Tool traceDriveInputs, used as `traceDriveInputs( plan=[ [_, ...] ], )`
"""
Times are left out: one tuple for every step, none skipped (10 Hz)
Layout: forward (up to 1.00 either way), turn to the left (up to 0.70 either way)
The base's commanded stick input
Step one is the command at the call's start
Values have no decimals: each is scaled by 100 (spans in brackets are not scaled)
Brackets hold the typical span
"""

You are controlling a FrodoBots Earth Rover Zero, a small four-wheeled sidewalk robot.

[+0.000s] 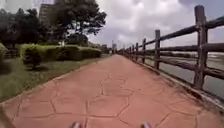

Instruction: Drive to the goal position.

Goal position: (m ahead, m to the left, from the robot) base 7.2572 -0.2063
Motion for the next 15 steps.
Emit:
traceDriveInputs(
  plan=[
    [85, -23],
    [85, -3],
    [85, 11],
    [85, 11],
    [85, -23],
    [85, -23],
    [85, -23],
    [85, -23],
    [85, -19],
    [85, 4],
    [85, 11],
    [85, 11],
    [85, 11],
    [85, 11],
    [85, 11]
  ],
)
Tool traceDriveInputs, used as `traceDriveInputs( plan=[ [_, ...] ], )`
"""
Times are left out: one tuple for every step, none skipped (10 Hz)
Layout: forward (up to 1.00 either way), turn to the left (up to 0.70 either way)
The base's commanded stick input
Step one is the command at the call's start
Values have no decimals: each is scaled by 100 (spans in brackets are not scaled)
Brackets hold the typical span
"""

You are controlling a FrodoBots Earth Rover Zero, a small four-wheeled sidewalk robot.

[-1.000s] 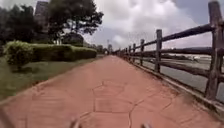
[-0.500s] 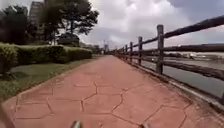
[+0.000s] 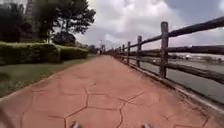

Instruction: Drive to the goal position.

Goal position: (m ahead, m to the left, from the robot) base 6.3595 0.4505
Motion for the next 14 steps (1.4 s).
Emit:
traceDriveInputs(
  plan=[
    [85, 11],
    [85, 11],
    [85, 11],
    [85, 11],
    [85, 11],
    [85, -6],
    [85, -23],
    [85, -14],
    [85, 9],
    [85, 11],
    [85, 11],
    [85, 11],
    [85, 11],
    [85, 11]
  ],
)
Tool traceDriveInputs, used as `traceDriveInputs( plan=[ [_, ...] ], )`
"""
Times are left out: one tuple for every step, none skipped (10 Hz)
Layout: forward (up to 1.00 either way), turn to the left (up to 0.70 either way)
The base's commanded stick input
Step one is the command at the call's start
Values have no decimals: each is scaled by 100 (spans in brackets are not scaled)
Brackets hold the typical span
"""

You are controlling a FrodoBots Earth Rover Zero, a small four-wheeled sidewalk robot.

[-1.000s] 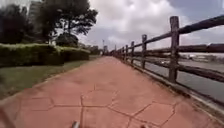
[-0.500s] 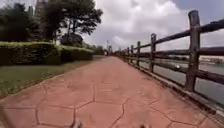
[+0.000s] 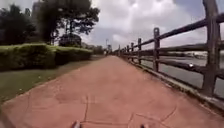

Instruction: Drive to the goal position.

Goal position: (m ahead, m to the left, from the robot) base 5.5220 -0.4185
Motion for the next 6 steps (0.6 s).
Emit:
traceDriveInputs(
  plan=[
    [85, 11],
    [85, 11],
    [85, 11],
    [85, -2],
    [85, -23],
    [85, -23]
  ],
)
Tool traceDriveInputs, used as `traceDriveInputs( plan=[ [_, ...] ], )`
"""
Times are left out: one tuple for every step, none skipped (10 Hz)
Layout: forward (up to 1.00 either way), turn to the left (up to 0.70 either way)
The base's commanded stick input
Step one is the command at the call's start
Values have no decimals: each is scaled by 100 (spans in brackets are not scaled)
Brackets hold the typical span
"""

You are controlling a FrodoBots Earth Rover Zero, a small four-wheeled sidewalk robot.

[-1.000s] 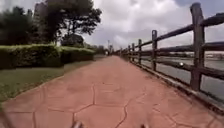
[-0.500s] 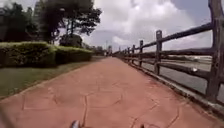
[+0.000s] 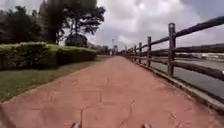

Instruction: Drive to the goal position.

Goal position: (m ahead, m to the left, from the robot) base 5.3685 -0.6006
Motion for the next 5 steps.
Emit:
traceDriveInputs(
  plan=[
    [85, -23],
    [85, -23],
    [85, 11],
    [85, 11],
    [85, 11]
  ],
)
